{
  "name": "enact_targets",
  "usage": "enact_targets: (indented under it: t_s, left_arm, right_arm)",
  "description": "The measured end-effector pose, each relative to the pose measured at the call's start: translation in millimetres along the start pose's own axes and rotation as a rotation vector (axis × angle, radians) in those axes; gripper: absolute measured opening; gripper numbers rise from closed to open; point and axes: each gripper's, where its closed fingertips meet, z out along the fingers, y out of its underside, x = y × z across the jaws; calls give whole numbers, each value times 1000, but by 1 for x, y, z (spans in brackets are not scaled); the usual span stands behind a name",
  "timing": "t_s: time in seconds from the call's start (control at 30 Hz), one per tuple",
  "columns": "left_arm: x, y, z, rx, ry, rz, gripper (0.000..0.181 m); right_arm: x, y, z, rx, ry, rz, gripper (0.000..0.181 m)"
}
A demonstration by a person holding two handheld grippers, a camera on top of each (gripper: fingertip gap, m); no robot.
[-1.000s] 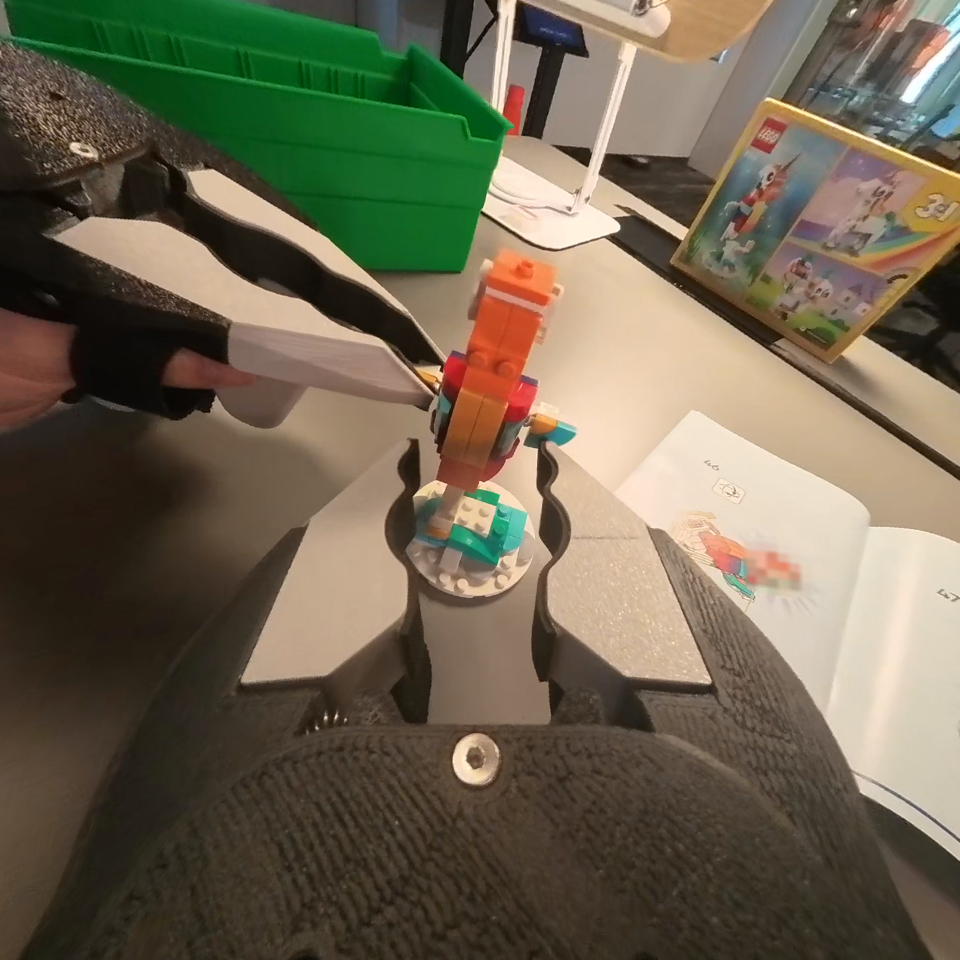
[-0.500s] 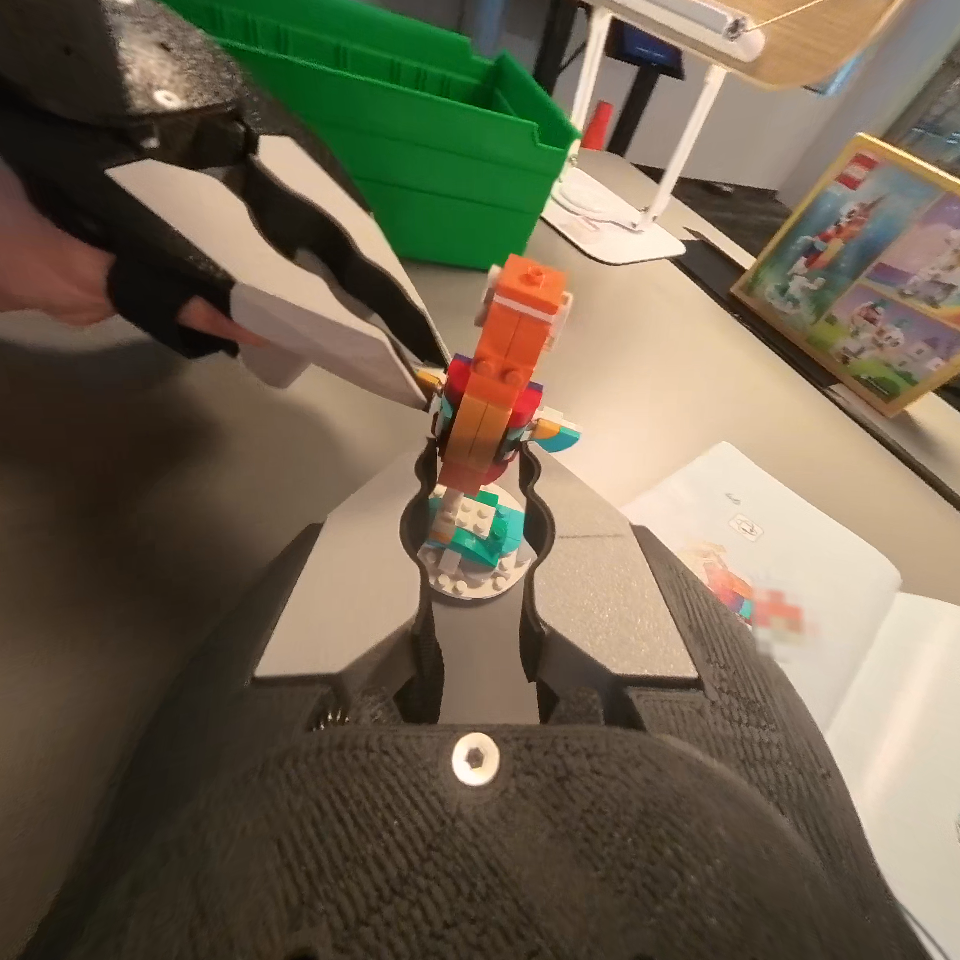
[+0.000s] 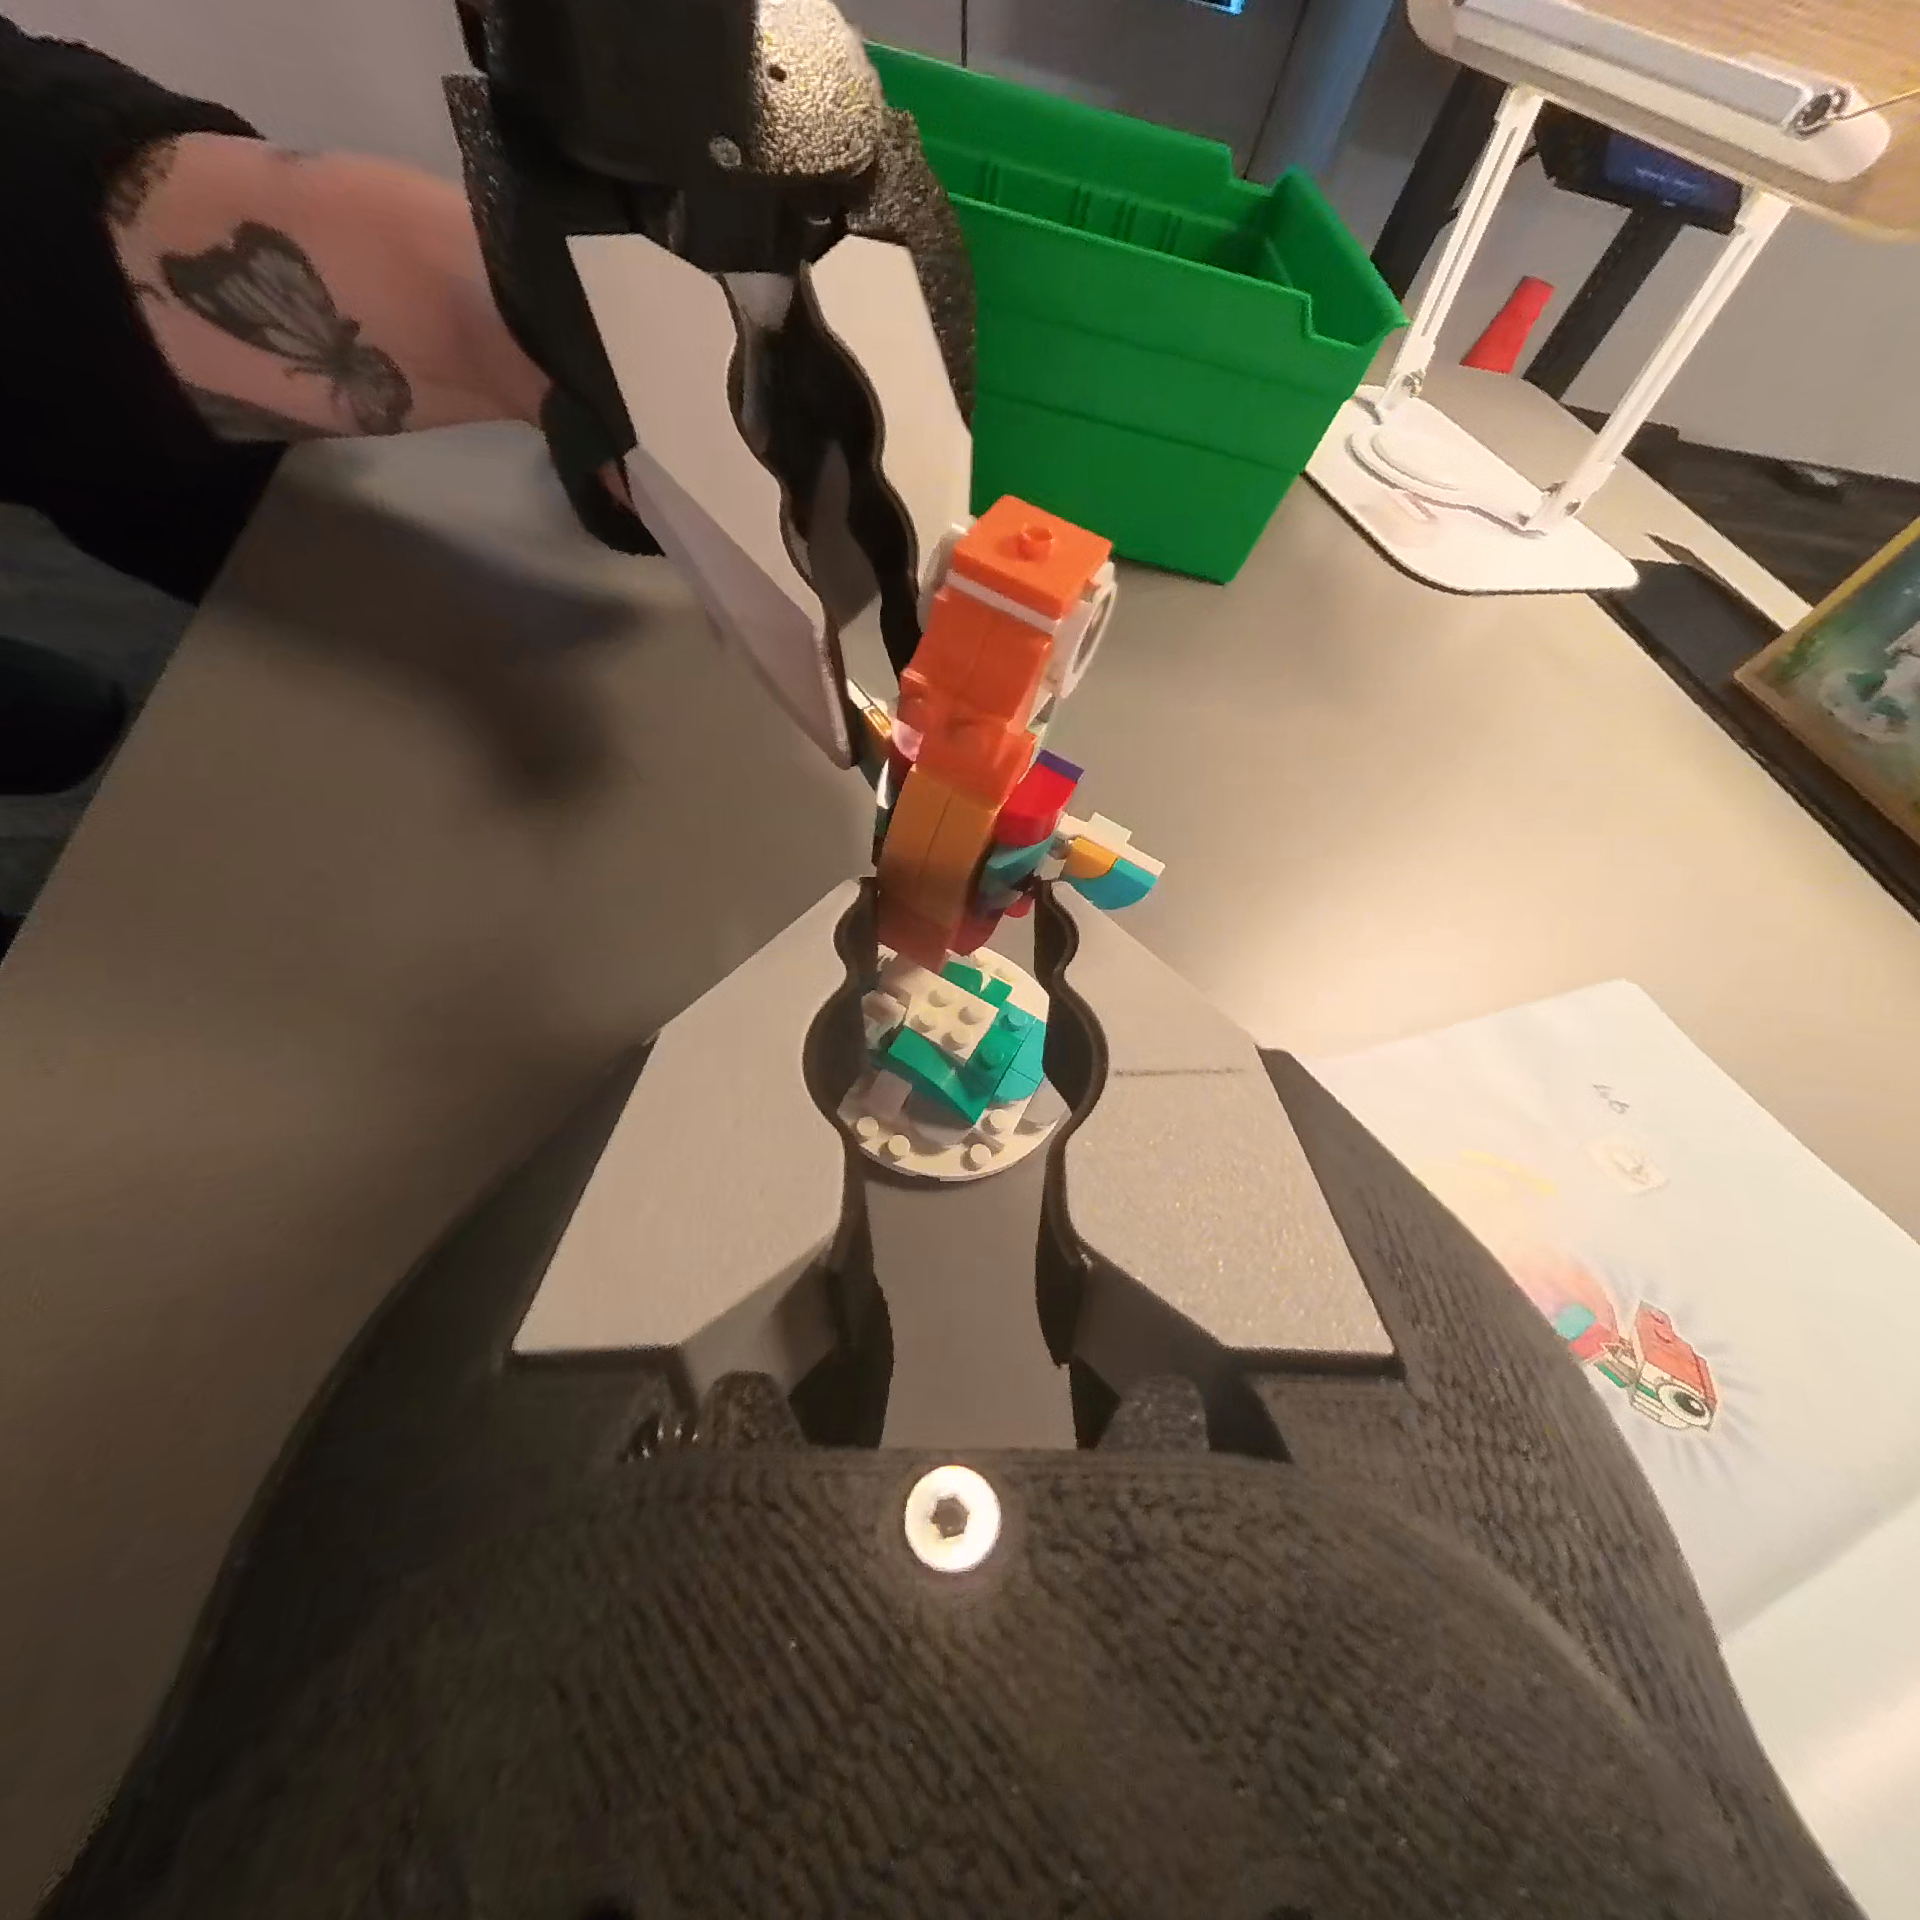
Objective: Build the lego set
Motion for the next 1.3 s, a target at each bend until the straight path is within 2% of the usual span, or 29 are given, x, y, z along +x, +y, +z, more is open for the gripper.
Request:
enact_targets:
  t_s: [0.47, 0.63, 0.73, 0.87, 1.1, 1.17, 1.3]
  left_arm:
    - [14, -1, 2, -39, 192, 66, 8]
    - [13, -2, 2, -23, 209, 26, 9]
    - [15, -8, -1, 35, 199, 24, 19]
    - [14, -8, -2, 46, 176, 33, 10]
    - [12, -3, 1, 12, 180, 24, 15]
    - [13, -4, 3, 17, 181, 24, 9]
    - [12, -4, 4, 23, 169, 19, 8]
  right_arm:
    - [-8, 2, -4, 9, -174, -66, 22]
    - [-6, 2, -3, 9, -197, -64, 22]
    - [-6, 2, -3, 8, -187, -73, 22]
    - [-6, 2, -3, 9, -188, -75, 22]
    - [-7, 2, -4, 13, -194, -68, 22]
    - [-6, 3, -4, 12, -195, -66, 22]
    - [-6, 3, -4, 15, -196, -58, 21]
